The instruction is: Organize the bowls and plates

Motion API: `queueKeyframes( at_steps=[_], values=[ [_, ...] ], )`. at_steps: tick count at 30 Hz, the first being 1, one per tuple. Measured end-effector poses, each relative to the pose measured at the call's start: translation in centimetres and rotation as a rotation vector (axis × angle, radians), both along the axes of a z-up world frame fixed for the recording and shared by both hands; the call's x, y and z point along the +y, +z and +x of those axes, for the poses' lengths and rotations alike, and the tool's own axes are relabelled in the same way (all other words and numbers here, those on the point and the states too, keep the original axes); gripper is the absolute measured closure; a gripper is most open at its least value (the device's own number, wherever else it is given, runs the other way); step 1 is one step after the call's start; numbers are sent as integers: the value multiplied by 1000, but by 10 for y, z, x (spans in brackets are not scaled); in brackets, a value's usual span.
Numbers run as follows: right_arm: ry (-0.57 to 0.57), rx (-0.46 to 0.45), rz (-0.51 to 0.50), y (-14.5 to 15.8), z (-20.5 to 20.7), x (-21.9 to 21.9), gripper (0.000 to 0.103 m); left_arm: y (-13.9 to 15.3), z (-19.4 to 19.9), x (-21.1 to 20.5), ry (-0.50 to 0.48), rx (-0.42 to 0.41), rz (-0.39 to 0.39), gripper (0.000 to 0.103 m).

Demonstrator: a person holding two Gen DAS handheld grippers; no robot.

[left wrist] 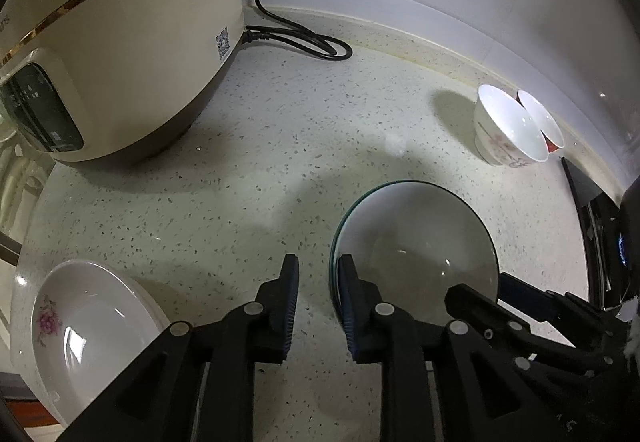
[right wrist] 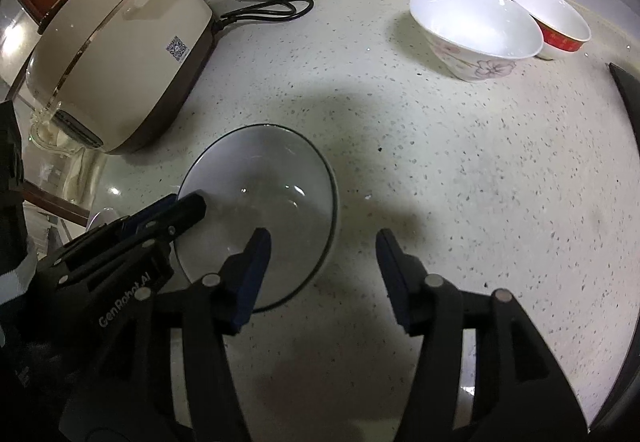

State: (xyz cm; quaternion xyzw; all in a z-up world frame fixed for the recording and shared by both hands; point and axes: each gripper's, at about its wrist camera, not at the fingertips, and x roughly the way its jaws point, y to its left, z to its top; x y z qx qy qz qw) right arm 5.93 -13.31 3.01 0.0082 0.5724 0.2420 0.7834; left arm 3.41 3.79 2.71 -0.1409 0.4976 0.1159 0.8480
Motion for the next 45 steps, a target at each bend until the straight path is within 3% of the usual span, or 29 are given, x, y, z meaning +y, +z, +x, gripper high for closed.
queueKeyframes(
  at_steps=[5,9,14,16,19,24,27,32,36,38,45],
  values=[
    [35,12,36,-1,-5,0,45,-3,4,-1,-4,19,-2,78],
    [64,48,34,-7,-10,4,55,-2,2,-6,-15,37,50,76],
    [86,67,41,-8,-15,9,55,-2,-1,-2,4,64,109,74],
    [88,79,50,-9,-16,8,55,0,-4,2,18,63,91,74],
    [61,69,71,-3,-16,3,55,12,-9,8,21,-15,4,73],
    [-8,54,145,10,-9,-20,48,37,-11,13,17,-141,-66,38],
    [-64,39,172,16,-5,-38,46,48,-3,16,3,-189,-118,34],
    [-273,-23,172,28,21,-84,42,63,41,8,-48,-186,-150,25],
    [-410,3,154,24,51,-110,38,57,94,-11,-130,-114,-164,24],
    [-462,25,152,20,65,-116,38,50,119,-20,-165,-77,-207,24],
    [-520,32,129,12,109,-106,34,31,194,-35,-207,18,-336,24]
  ],
)
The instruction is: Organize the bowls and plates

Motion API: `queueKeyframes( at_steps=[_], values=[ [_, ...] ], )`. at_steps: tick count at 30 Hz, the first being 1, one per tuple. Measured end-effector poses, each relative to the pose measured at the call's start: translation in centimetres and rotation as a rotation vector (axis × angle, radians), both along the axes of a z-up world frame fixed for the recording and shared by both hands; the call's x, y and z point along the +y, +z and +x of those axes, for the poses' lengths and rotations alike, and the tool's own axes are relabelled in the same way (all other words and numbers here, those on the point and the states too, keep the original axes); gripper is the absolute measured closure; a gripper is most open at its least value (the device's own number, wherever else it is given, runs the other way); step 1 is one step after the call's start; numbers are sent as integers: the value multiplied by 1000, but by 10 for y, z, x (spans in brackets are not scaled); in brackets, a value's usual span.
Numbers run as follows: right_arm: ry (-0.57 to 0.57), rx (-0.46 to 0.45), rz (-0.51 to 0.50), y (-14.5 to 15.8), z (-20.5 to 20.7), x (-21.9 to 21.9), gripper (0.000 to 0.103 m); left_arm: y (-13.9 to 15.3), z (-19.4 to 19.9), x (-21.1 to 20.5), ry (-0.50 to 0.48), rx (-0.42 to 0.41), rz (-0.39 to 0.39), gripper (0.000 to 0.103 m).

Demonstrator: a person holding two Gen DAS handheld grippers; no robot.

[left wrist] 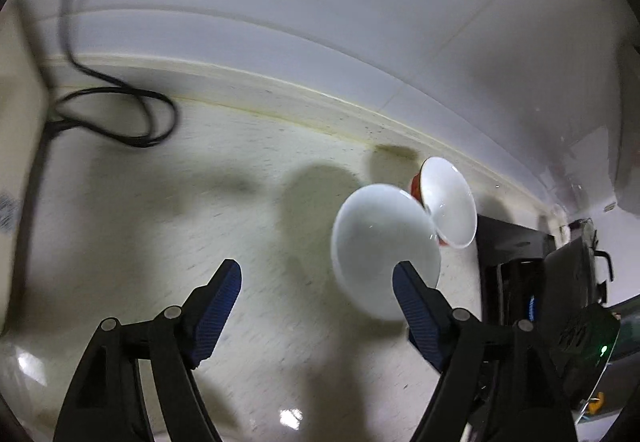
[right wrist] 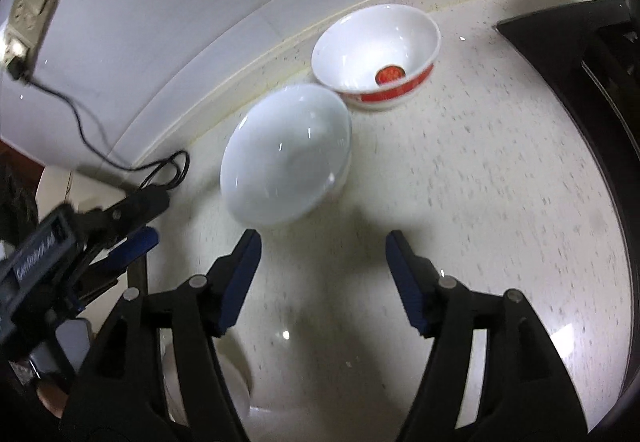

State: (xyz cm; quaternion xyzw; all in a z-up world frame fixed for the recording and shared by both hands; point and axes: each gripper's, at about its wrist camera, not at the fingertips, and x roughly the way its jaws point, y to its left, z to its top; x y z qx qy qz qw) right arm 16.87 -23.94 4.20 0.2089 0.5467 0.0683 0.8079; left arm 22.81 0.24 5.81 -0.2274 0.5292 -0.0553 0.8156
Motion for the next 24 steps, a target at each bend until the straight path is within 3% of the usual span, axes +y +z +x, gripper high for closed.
queueKeyframes(
  at_steps=[8,15,16,17,18,20,24],
  values=[
    [-40,44,-23,-16,40,8,34,-42,44,-11,-47,97,-25,24],
    [-61,71,-41,-25,52,16,34,-51,57,-19,-76,55,35,27],
    [-57,73,-56,-26,54,17,35,-52,58,-21,-87,48,44,33],
    [-46,67,-80,-26,55,20,45,-54,58,-26,-110,45,69,52],
    [-22,67,-89,-27,56,24,68,-55,59,-29,-131,48,88,74],
    [-13,73,-103,-30,57,25,83,-56,54,-37,-175,37,104,93],
    [-2,68,-107,-31,49,22,86,-49,40,-45,-184,4,161,95]
  ],
)
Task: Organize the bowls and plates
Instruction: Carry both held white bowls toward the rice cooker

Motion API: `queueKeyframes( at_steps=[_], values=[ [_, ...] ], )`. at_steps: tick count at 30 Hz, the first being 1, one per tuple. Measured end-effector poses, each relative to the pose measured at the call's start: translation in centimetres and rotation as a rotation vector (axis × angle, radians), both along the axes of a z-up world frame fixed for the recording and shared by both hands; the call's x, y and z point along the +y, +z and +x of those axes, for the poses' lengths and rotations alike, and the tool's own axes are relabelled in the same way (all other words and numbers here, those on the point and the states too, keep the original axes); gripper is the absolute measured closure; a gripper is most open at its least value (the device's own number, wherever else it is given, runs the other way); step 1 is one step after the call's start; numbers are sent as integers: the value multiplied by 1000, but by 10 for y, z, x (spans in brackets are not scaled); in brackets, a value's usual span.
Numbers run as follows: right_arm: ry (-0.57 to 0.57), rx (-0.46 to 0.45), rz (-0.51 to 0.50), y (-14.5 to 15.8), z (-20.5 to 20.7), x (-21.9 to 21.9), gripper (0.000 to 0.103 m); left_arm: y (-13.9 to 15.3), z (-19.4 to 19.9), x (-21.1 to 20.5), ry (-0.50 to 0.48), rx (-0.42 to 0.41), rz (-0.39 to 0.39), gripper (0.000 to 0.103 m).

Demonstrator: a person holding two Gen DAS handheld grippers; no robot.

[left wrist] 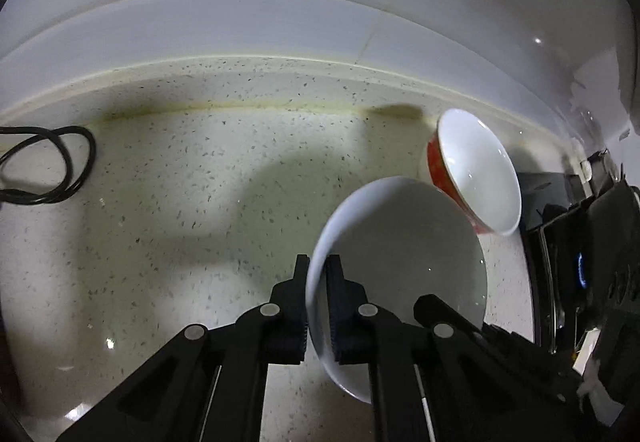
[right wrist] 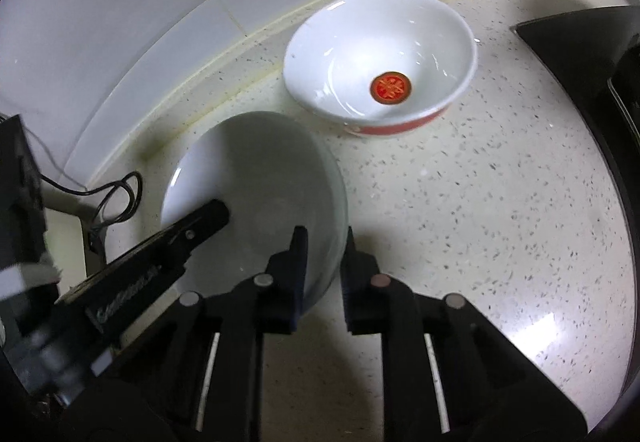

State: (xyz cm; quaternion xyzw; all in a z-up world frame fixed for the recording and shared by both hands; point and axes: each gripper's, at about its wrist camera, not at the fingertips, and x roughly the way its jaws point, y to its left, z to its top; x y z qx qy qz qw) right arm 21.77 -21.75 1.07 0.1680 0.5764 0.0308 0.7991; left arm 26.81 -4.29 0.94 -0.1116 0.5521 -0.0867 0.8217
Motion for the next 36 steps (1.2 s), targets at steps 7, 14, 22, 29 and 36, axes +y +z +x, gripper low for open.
queueKeyframes(
  at_steps=[7,14,22,29,36],
  values=[
    [113,-35,-46,18,-25,-1,86,17,-34,-8,61,-16,-1,95],
    [190,-98,-90,41,-62,-19,86,39,-78,-28,99,-75,21,95],
    [278,-158,-96,68,-102,-23,86,57,-127,-38,165,-138,67,94],
    [393,-188,-86,74,-109,5,86,65,-158,-16,272,-140,91,94],
    [497,-214,-88,83,-117,33,86,70,-183,6,361,-153,92,94]
  ],
)
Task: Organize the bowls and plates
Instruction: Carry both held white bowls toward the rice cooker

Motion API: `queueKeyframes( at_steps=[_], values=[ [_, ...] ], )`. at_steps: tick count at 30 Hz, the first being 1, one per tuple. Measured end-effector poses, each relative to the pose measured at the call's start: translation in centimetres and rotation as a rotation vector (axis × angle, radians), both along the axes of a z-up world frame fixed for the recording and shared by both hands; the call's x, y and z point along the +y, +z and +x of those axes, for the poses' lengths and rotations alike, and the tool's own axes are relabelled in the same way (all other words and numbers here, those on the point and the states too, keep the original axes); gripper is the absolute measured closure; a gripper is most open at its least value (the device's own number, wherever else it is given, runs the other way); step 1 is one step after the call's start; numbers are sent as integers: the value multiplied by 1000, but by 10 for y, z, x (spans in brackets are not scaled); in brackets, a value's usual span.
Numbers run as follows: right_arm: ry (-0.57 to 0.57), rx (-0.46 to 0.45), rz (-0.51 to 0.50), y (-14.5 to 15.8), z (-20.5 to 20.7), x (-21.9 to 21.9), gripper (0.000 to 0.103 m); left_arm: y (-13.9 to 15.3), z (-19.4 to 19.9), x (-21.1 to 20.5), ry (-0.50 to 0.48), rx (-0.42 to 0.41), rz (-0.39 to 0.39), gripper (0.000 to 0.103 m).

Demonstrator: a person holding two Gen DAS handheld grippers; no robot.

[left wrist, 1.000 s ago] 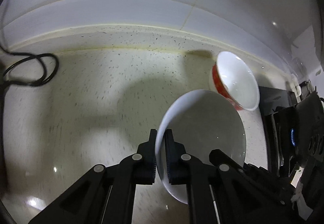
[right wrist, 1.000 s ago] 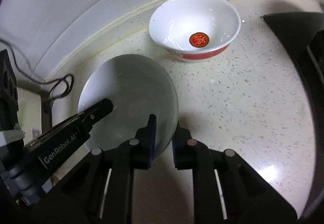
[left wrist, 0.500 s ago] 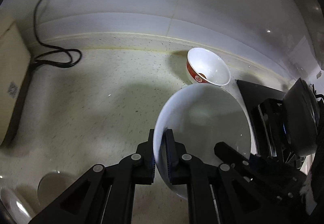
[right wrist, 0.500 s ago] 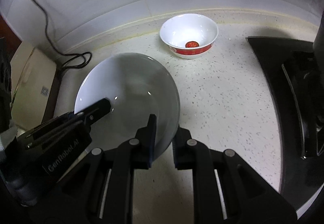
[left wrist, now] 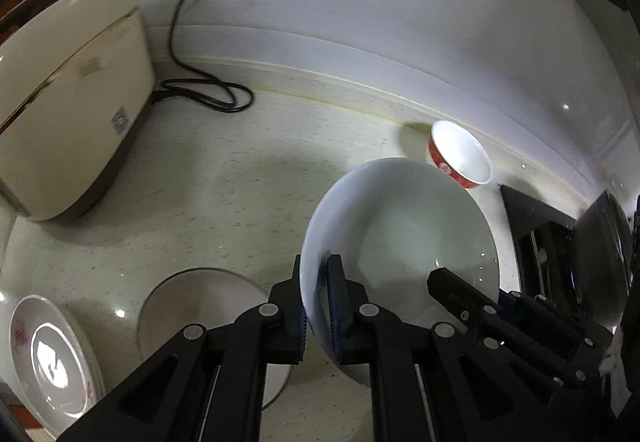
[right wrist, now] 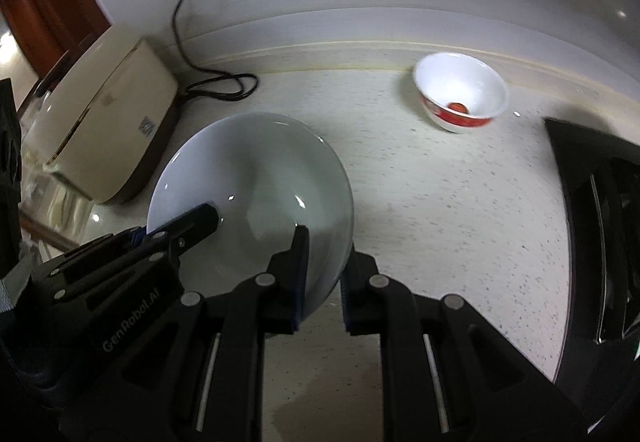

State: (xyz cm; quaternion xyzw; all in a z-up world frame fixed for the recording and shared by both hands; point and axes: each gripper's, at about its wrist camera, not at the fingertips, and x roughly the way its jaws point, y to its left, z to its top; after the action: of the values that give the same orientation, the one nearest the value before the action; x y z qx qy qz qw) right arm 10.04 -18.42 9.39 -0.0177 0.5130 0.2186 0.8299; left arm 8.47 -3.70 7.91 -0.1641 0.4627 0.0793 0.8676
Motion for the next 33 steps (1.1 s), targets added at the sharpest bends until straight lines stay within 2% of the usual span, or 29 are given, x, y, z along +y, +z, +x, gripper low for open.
queueKeyframes(
  at_steps=[15,33],
  values=[
    [154,-15,-6,4,-26,50,86,2,-49,40,146,0,-11,94],
    [253,20,-24,-16,-47,93,86,-9,-82,75,238,35,-33,94]
  ],
)
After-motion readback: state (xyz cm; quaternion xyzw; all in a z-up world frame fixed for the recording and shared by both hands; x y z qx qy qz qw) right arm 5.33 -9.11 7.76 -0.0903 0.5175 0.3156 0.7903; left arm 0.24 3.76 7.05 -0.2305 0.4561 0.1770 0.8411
